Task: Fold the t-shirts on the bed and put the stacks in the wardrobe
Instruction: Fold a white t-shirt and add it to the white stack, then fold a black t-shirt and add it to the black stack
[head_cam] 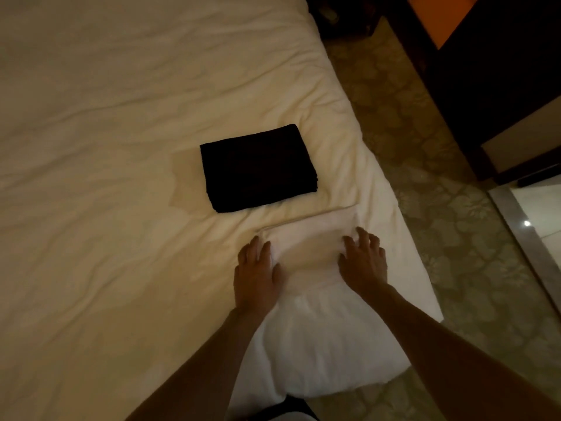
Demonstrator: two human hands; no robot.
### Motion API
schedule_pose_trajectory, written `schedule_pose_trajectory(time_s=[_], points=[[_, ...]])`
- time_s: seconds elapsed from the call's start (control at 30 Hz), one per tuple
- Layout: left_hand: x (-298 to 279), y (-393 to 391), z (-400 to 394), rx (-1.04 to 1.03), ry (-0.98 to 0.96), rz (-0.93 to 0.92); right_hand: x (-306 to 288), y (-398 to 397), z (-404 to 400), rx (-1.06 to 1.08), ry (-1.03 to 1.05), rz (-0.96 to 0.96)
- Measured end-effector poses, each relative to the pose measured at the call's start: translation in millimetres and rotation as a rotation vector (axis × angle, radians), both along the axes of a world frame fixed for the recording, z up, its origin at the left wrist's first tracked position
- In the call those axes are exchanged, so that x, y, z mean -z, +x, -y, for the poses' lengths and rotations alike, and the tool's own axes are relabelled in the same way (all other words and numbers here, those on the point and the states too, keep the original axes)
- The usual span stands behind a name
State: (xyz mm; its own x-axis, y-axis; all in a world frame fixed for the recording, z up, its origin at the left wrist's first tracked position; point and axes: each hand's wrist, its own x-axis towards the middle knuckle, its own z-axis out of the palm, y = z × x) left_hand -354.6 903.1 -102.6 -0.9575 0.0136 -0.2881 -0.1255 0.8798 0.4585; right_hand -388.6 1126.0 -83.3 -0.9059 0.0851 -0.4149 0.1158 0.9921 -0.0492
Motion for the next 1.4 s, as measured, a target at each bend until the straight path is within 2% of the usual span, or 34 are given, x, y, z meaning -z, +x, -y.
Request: schedule_pose_trajectory(time_s=[0.17, 0.3, 0.47, 0.67, 0.8, 1.1, 1.23, 1.4], points=[[-46.3, 3.7, 23.1, -0.116, 0.185, 0.112, -52.1, -11.9, 68.1, -0.101, -0.168, -0.029], [-83.2, 23.4, 67.9, -0.296, 0.306, 0.031, -79.1, 2.7, 140.1, -0.146, -0.337, -0.013], [-117.1, 69.5, 157.8, -0.458, 0.325, 0.002, -94.3, 36.9, 234.4, -0.257, -0.396, 0.078], [-127.8, 154.0, 278.7, -0.593, 0.344, -0.036, -116.8, 96.4, 367.8, -0.348, -0.444, 0.094], [-117.8, 218.0, 380.1, -0.638, 0.384, -0.044, -116.2, 150.8, 485.3, -0.355, -0.513, 0.081], [-131.4, 357.1, 602.8, -0.89, 0.389, -0.043, -124.4, 282.0, 705.1, -0.403, -0.574, 0.232], [-135.6, 381.8, 656.6, -0.965, 0.417, -0.039, -130.4, 302.0, 768.0, -0.459, -0.571, 0.254], [-137.6, 417.7, 683.3, -1.077, 0.445, -0.056, -128.9, 324.4, 819.7, -0.542, -0.543, 0.305]])
